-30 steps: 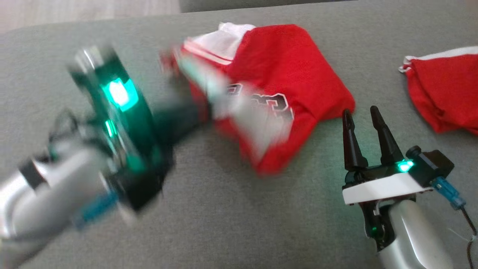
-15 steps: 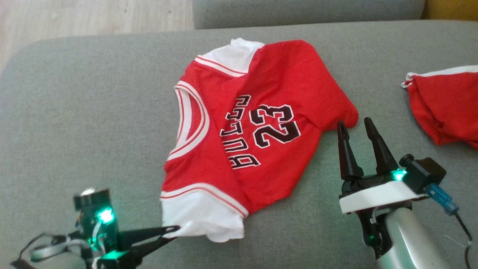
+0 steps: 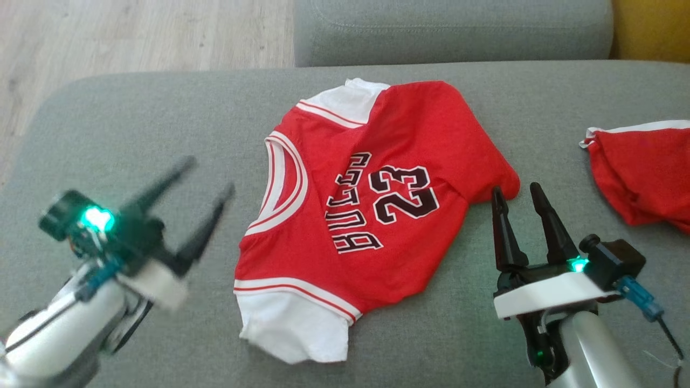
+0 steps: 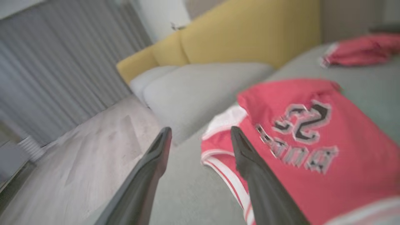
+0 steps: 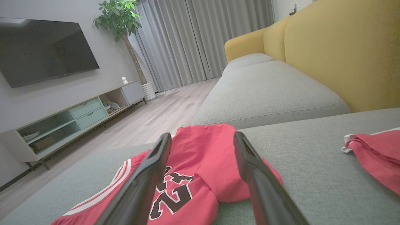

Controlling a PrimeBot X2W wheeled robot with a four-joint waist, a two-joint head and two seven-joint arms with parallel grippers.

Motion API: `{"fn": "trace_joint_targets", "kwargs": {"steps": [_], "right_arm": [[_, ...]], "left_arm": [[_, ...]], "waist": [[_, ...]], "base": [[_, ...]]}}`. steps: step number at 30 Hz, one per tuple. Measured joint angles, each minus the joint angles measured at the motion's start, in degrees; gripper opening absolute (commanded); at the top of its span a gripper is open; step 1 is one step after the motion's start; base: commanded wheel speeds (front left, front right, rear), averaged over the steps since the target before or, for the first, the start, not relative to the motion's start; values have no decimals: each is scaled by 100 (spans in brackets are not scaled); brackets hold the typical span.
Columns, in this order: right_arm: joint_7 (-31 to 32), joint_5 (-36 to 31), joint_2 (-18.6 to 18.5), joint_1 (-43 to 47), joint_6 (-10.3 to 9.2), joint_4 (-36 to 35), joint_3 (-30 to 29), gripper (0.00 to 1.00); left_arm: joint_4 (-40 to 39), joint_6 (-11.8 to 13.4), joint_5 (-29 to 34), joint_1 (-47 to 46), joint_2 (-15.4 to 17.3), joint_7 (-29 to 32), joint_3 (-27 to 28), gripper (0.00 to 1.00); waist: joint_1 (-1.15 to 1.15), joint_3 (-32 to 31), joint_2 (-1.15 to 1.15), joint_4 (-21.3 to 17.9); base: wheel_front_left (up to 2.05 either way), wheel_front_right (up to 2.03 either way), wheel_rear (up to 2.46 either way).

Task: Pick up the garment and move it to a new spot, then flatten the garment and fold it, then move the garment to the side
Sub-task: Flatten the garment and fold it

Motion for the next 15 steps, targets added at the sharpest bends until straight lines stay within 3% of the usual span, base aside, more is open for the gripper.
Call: {"fn": "trace_joint_targets", "kwargs": {"steps": [1, 2, 3, 5, 8, 11, 15], "right_arm": [[0, 0, 0, 1, 0, -2, 0, 100], [0, 0, 0, 1, 0, -2, 0, 100], [0, 0, 0, 4, 0, -5, -9, 100], [0, 0, 0, 15, 0, -16, -24, 100], [0, -10, 0, 18, 0, -43, -59, 100], [0, -62, 0, 51, 0, -53, -110, 100], [0, -85, 0, 104, 0, -73, -129, 100]], "left_arm": [[-21, 218, -192, 66, -149, -36, 270, 100], [-21, 218, -192, 66, -149, -36, 270, 100], [-69, 376, -375, 141, -297, -57, 547, 100], [-275, 651, -567, 341, -627, -68, 1229, 100], [-650, 853, -556, 740, -1228, -74, 2338, 100], [-823, 827, -349, 1371, -1798, -100, 3149, 100], [-824, 564, 138, 2287, -2465, -99, 3931, 100]], "waist": [[0, -20, 0, 1], [0, -20, 0, 1], [-1, -29, 0, 2], [0, -24, 0, 6], [0, -9, 0, 2], [0, 19, 0, -6], [0, 131, 0, -16]], "base": [[0, 0, 0], [0, 0, 0], [0, 0, 0], [0, 0, 0], [0, 0, 0], [0, 0, 0], [0, 0, 0]]}}
